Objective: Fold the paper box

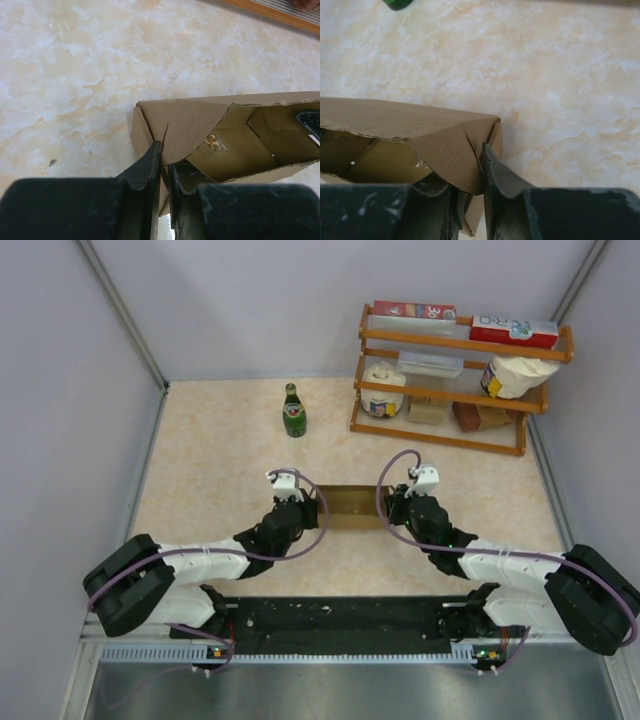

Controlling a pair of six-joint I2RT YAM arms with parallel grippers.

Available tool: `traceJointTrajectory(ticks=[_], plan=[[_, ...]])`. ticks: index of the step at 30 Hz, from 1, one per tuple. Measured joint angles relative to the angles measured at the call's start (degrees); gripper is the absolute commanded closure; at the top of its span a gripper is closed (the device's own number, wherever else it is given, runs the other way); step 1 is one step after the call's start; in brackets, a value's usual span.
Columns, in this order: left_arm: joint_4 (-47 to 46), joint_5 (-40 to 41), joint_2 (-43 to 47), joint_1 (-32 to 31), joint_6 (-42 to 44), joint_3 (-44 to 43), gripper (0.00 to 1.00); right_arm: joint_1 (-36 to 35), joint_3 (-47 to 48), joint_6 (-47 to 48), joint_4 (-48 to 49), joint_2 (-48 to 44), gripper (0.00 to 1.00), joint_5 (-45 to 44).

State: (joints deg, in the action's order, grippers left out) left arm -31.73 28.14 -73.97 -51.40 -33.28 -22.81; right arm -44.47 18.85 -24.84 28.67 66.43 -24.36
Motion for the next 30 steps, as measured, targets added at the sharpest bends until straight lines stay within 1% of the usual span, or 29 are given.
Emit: traceJointTrajectory(ticks=[5, 7, 9, 12, 17, 20, 23, 25, 27, 29, 30], plan=[[0.63, 0.26, 0.52, -0.09, -0.02, 0.22, 0.87, -0.39, -1.18, -0.33, -2.01, -2.10, 0.65, 0.04], [0.92, 0.48, 0.66, -0.20, 0.00, 0.26, 0.87, -0.39, -1.31, -0.35, -3.91, -4.20, 0.58, 0.31], [1.29, 0.96, 0.66, -0.44, 0.00, 0.33, 0.87, -0.42, -1.60, -0.37, -5.73, -6.91, 0.54, 0.79], [1.81, 1.49, 0.66, -0.79, 0.00, 0.66, 0.87, -0.44, -1.64, -0.35, -10.08, -12.55, 0.52, 2.19], [2.32, 2.54, 0.66, -1.09, 0.09, 1.44, 0.88, -0.42, -1.64, -0.13, -18.82, -26.08, 0.49, 6.45], [3.54, 3.58, 0.63, -1.09, 0.22, 1.99, 0.88, -0.42, -1.64, 1.05, -22.69, -34.45, 0.47, 11.74], [3.89, 4.31, 0.63, -1.20, 0.37, 2.03, 0.88, -0.42, -1.64, 1.33, -25.40, -40.04, 0.46, 15.34], [3.96, 4.59, 0.63, -1.27, 0.44, 2.03, 0.88, -0.44, -1.49, 1.25, -26.64, -41.72, 0.47, 15.54], [4.02, 4.81, 0.63, -1.36, 0.44, 2.03, 0.88, -0.42, -0.61, 1.27, -27.91, -41.27, 0.47, 14.91], [4.33, 4.98, 0.72, -1.55, 0.46, 2.03, 0.87, -0.42, 2.10, 1.77, -28.96, -37.62, 0.50, 14.38], [4.48, 5.01, 0.76, -1.66, 0.48, 2.03, 0.87, -0.42, 4.66, 2.27, -29.46, -34.14, 0.53, 14.38]])
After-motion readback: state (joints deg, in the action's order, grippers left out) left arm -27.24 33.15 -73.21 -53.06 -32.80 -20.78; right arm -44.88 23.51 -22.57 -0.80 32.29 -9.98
